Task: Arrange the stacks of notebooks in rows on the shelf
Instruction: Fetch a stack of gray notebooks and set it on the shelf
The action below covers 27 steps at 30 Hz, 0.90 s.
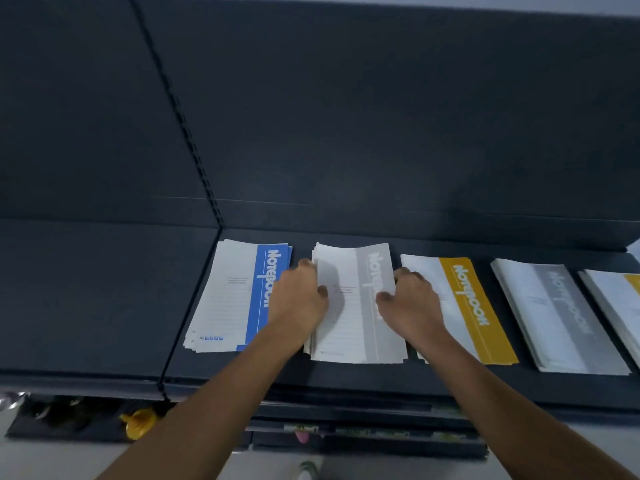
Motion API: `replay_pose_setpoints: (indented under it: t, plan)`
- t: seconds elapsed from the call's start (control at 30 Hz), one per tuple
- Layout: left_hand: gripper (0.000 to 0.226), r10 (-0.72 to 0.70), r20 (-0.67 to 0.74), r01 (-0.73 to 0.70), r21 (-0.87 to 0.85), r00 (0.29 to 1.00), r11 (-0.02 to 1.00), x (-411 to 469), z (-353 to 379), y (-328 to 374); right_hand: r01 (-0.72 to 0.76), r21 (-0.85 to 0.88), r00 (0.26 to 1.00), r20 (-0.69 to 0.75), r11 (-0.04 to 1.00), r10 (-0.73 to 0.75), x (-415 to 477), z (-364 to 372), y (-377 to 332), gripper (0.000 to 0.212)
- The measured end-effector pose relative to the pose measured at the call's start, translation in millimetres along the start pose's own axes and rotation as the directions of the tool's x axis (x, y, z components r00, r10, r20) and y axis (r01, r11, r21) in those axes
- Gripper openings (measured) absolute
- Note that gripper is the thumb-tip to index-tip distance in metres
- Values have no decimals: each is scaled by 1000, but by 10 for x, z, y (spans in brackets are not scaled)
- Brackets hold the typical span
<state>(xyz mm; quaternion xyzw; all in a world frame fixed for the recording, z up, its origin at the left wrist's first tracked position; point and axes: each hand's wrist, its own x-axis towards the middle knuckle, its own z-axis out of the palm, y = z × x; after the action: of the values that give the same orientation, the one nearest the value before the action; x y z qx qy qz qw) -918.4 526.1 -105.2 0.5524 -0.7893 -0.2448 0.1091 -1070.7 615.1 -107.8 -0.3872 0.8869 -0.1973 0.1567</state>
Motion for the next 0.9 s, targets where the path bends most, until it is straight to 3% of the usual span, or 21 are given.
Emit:
replay_pose_setpoints:
  t: [0.33, 0.57, 0.67, 0.77, 0.9]
  plan:
    - [30, 11, -115, 4, 128, 993, 992, -60, 39, 49, 92, -60, 996, 18, 994, -91, 32, -115, 138, 37]
    - [14, 58, -125, -40, 146, 990, 988, -150, -123, 32, 231, 8, 973, 5, 973, -231, -18, -172, 45, 40]
    - [12, 47, -135, -29, 134, 990, 991, -237, -228, -83, 329, 65, 943, 36, 942, -332, -73, -72, -110, 38]
    - [25, 22, -152, -4, 118, 988, 993, -360, -389, -293, 412, 91, 903, 89, 907, -419, -175, 72, -358, 35]
    - [29, -59, -221, 84, 106, 974, 991, -554, -699, -667, 551, 126, 811, 154, 825, -565, -305, 311, -822, 30]
